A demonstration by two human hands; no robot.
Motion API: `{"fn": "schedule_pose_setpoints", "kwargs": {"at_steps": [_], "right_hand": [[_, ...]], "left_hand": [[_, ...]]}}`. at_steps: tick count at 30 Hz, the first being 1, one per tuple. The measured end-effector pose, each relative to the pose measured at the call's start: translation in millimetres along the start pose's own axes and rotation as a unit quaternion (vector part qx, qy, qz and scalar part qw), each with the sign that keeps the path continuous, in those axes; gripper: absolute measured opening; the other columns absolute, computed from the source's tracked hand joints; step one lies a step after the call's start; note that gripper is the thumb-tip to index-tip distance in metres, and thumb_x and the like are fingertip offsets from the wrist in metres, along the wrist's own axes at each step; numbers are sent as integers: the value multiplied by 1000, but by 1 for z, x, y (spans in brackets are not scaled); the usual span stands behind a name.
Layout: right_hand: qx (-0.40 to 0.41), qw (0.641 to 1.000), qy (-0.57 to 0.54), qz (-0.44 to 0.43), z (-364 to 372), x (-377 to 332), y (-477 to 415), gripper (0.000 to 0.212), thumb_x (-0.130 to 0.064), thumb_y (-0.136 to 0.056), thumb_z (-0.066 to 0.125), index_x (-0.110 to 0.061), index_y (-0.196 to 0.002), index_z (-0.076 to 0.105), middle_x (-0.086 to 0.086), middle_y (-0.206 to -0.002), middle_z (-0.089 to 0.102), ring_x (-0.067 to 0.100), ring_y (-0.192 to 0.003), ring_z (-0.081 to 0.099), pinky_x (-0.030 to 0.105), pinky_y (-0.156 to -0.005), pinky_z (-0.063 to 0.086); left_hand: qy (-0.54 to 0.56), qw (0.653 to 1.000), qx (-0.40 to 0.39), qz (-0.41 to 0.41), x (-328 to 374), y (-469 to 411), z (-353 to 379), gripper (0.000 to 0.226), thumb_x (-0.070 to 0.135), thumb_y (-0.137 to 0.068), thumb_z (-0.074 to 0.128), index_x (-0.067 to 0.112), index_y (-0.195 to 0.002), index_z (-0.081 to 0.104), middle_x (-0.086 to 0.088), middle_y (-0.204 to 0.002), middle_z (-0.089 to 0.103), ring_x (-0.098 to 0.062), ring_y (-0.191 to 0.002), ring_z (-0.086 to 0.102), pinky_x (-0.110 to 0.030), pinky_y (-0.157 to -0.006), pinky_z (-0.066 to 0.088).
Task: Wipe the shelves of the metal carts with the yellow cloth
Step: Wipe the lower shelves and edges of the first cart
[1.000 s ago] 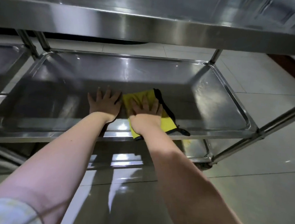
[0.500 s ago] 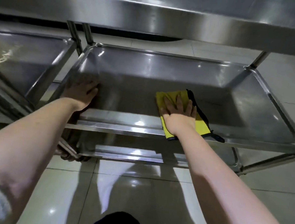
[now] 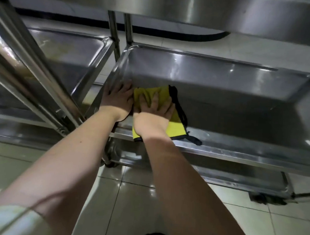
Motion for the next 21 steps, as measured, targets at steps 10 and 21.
{"fn": "schedule_pose_setpoints", "kwargs": {"at_steps": [10,21], "right_hand": [[15,987,-6,163,-43,280,-15,61,-69,-93,10,-51,-151,8,-6,-165,-4,38,-149,1,60,-117,-1],[-5,1000,12,12,-8,23,-22,54,-57,-100,16,-47,-152,7,-3,-165,-6,42,-148,-9,61,-114,-11]], "left_hand": [[23,1000,9,4,3,-5,1,52,45,-102,23,41,-153,16,10,-164,10,-20,-151,6,-52,-119,-4],[157,986,55,6,1,-4,-13,49,31,-107,23,30,-155,17,2,-164,10,-17,-151,2,-38,-120,-6]]}}
Point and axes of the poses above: each hand's wrist, its own y-axis away from the middle knuckle, its own z-axis out of the palm, x = y × z, the point moved 9 cm from there along -y, towards the middle knuckle
